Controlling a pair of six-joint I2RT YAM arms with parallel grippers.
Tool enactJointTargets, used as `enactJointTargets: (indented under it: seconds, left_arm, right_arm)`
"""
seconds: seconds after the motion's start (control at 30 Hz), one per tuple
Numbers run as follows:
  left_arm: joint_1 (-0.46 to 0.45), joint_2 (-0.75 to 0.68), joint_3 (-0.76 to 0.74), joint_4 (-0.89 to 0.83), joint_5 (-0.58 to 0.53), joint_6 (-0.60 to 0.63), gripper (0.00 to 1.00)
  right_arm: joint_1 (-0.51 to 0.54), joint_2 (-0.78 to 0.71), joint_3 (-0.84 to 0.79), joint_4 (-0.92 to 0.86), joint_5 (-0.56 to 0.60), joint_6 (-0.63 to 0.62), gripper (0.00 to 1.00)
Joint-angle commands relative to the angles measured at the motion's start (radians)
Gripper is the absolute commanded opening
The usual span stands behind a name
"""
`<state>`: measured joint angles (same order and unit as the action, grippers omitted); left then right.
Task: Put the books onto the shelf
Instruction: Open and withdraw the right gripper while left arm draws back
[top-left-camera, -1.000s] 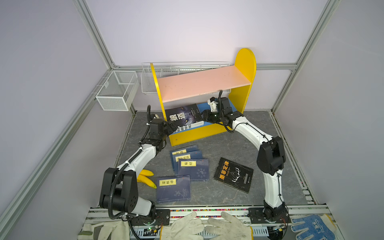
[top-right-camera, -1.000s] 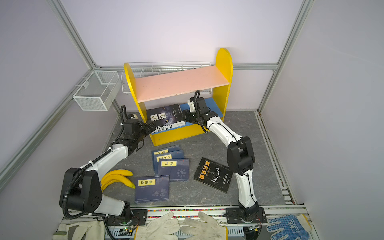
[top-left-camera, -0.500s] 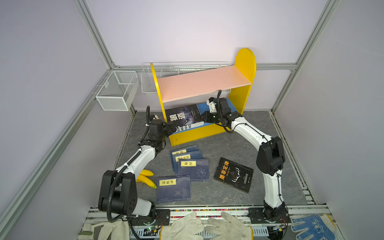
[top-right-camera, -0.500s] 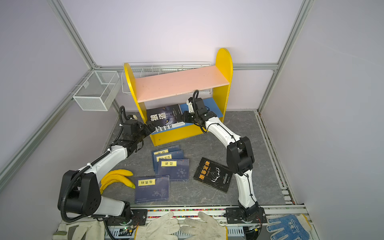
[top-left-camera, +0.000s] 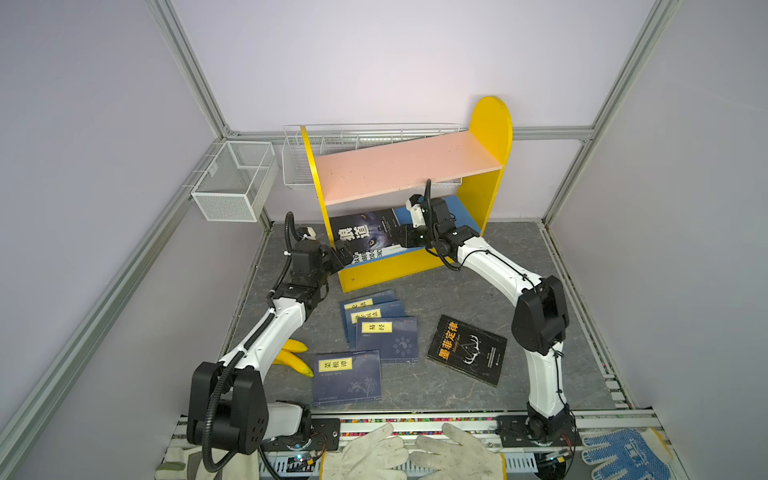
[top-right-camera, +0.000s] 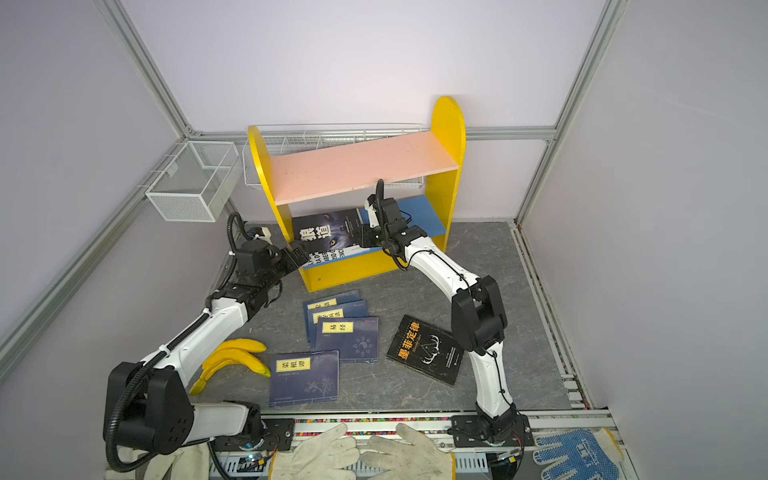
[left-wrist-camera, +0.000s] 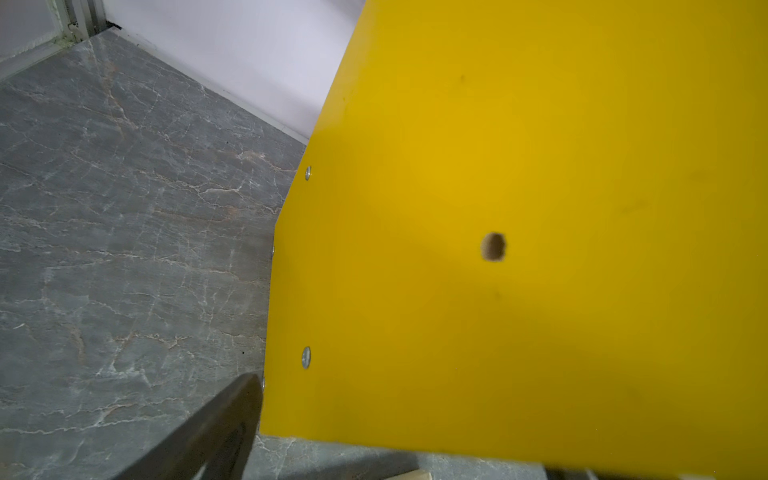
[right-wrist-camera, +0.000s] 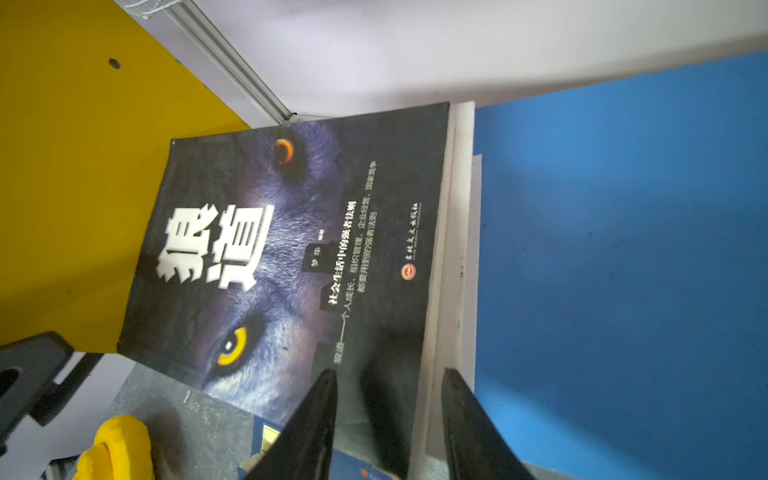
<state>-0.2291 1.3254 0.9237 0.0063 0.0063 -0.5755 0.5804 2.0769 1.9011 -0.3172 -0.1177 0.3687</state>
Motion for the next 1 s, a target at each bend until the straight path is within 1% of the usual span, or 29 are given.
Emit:
enactJointTargets:
  seconds: [0.0,0.07,0.13,0.2,0.23,0.27,0.33,0.4,0.5,0.6,0.63,0.67,0.77,0.83,0.9,0.97]
  left_arm:
    - [0.004,-0.057,0.012,-0.033,0.041,0.061,1.0]
    - [0.004,-0.097,0.001,-0.048,0.09,0.092,1.0]
    - [0.004,-0.14,-0.009,-0.083,0.142,0.122,1.0]
    - [0.005,-0.178,-0.013,-0.142,0.197,0.156,1.0]
    - [0.004,-0.198,-0.013,-0.185,0.239,0.179,1.0]
    - [0.003,-0.216,-0.014,-0.231,0.277,0.198,1.0]
    - [-0.006,-0.26,-0.033,-0.298,0.339,0.225,1.0]
    - [-0.031,-0.305,-0.055,-0.359,0.366,0.246,1.0]
    - [-0.112,-0.351,-0.077,-0.422,0.361,0.247,1.0]
    - [-0.241,-0.341,-0.096,-0.404,0.343,0.213,1.0]
    - [-0.296,-0.323,-0.1,-0.389,0.328,0.204,0.99]
    - [-0.355,-0.3,-0.1,-0.375,0.298,0.198,0.99]
    - [-0.49,-0.221,-0.103,-0.299,0.227,0.161,0.98]
    - [-0.551,-0.153,-0.108,-0.221,0.237,0.133,0.97]
    - [-0.621,-0.075,-0.1,-0.16,0.207,0.11,0.96]
    - [-0.664,0.003,-0.086,-0.116,0.183,0.094,0.94]
  right_arm:
    - [-0.01,-0.102,-0.031,0.044,0.037,-0.04,0.49]
    - [-0.013,-0.142,-0.079,0.062,0.049,-0.038,0.53]
    - [-0.015,-0.185,-0.138,0.069,0.067,-0.03,0.58]
    - [-0.017,-0.23,-0.195,0.047,0.099,-0.009,0.66]
    - [-0.019,-0.254,-0.225,0.028,0.105,-0.001,0.72]
    - [-0.022,-0.284,-0.268,0.004,0.107,0.012,0.76]
    - [-0.022,-0.344,-0.355,-0.018,0.099,0.016,0.82]
    - [-0.022,-0.415,-0.465,-0.037,0.124,0.037,0.87]
    - [-0.027,-0.507,-0.627,-0.09,0.225,0.104,0.94]
    - [-0.046,-0.579,-0.766,-0.142,0.286,0.206,0.97]
    - [-0.054,-0.605,-0.816,-0.156,0.299,0.243,0.97]
    - [-0.064,-0.635,-0.864,-0.162,0.301,0.272,0.97]
    - [-0.099,-0.718,-0.966,-0.193,0.291,0.323,0.97]
    - [-0.123,-0.774,-1.014,-0.229,0.282,0.345,0.96]
    - [-0.144,-0.841,-1.085,-0.267,0.282,0.365,0.94]
    - [-0.161,-0.907,-1.13,-0.31,0.288,0.381,0.92]
